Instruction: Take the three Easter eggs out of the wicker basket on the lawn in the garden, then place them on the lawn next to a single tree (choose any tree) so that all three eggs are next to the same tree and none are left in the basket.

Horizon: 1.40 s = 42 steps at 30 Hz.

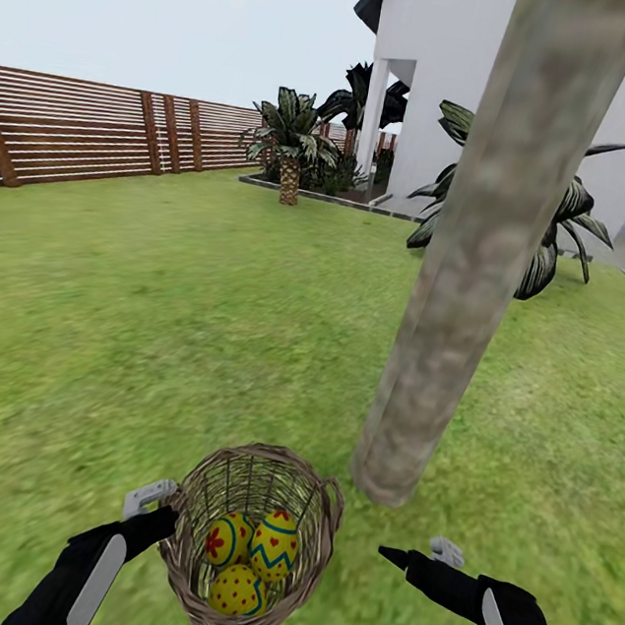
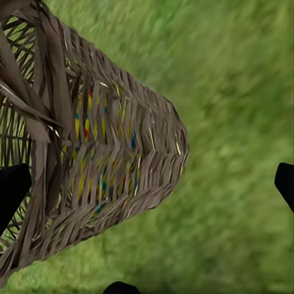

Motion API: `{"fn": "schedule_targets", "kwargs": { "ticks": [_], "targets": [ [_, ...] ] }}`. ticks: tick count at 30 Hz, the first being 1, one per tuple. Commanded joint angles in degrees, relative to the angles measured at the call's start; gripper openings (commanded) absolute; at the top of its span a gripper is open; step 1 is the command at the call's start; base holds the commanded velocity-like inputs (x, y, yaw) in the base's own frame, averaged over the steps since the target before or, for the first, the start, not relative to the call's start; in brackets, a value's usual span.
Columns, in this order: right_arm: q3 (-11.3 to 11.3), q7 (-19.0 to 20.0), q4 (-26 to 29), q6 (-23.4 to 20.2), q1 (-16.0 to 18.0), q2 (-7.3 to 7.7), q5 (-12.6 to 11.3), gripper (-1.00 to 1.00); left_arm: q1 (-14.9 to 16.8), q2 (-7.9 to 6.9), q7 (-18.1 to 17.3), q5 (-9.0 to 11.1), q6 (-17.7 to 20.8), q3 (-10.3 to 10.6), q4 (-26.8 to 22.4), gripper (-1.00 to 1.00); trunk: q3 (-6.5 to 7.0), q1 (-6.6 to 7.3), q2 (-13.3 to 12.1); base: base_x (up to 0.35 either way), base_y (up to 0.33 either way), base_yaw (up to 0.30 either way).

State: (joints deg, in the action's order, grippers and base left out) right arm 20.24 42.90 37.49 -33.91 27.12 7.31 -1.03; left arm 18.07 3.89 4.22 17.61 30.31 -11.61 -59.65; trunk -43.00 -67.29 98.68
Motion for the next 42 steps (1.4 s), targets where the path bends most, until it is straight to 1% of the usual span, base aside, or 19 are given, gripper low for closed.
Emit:
{"fn": "schedule_targets", "kwargs": {
  "ticks": [1, 42],
  "targets": [
    [0.2, 0.2, 0.0, -0.5, 0.0, -0.02, -0.1, 1.00, 0.0, 0.02, 0.3, 1.0, 0.3, -0.1, -0.1, -1.00, -0.23, -0.22, 0.4, 0.000, 0.000, 0.000],
    [0.1, 0.2, 0.0, -0.5, 0.0, -0.11, -0.1, 1.00, 0.0, 0.07, 0.3, 1.0, 0.3, -0.1, -0.1, -1.00, -7.59, -9.23, 16.9, 0.000, 0.000, 0.000]
  ]
}}
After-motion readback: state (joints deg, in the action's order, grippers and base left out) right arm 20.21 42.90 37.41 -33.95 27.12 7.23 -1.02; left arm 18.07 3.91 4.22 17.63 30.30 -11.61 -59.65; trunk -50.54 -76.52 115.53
